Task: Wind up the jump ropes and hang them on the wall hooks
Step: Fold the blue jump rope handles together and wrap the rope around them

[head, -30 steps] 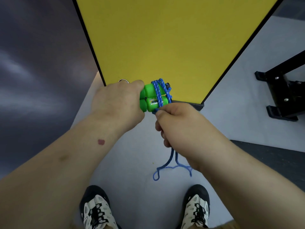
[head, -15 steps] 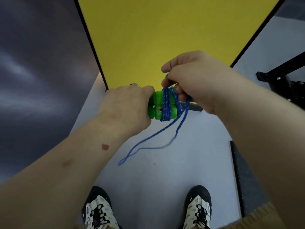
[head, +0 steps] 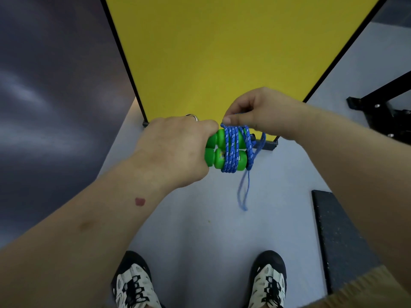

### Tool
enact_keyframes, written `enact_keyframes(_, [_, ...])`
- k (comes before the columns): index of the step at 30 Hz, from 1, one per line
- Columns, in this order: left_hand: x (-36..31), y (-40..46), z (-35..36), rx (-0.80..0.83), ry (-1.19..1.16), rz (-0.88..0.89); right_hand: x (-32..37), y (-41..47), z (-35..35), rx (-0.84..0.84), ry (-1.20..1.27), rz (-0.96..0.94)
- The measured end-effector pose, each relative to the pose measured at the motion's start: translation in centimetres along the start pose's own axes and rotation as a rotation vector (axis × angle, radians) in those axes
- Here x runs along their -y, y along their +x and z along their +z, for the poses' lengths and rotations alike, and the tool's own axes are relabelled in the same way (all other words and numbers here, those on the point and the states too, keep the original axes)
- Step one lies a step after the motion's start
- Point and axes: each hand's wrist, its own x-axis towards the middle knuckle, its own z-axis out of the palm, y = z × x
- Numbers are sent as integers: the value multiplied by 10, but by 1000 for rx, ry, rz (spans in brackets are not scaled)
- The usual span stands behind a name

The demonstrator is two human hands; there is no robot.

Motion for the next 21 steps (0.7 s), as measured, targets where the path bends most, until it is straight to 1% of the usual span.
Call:
enact_keyframes(2, [1, 1, -2, 1, -43, -12, -9, -4, 10, 45, 191, 77])
enact_keyframes(3, [1, 1, -2, -8, -59, -23, -15, -7, 15, 58, 202, 109])
enact_keyframes(6, [4, 2, -2, -34, -74, -74, -27, -16, 35, 37, 114, 186])
enact_keyframes(8, [5, 2, 0, -48, -91, -99, -30, -22, 51, 23, 123, 210])
enact_keyframes(12, [6, 5, 7, -69, -89, -139, -22, -41, 77, -24, 175, 177])
enact_keyframes(16, [10, 7, 9, -89, -56, -176, -5, -59, 92, -63, 135, 163])
enact_keyframes(19, [12, 6, 10, -78, -47, -186, 7, -70, 98, -82, -25, 102])
enact_keyframes(21, [12, 5, 11, -65, -45, -205, 15, -78, 98, -75, -75, 79])
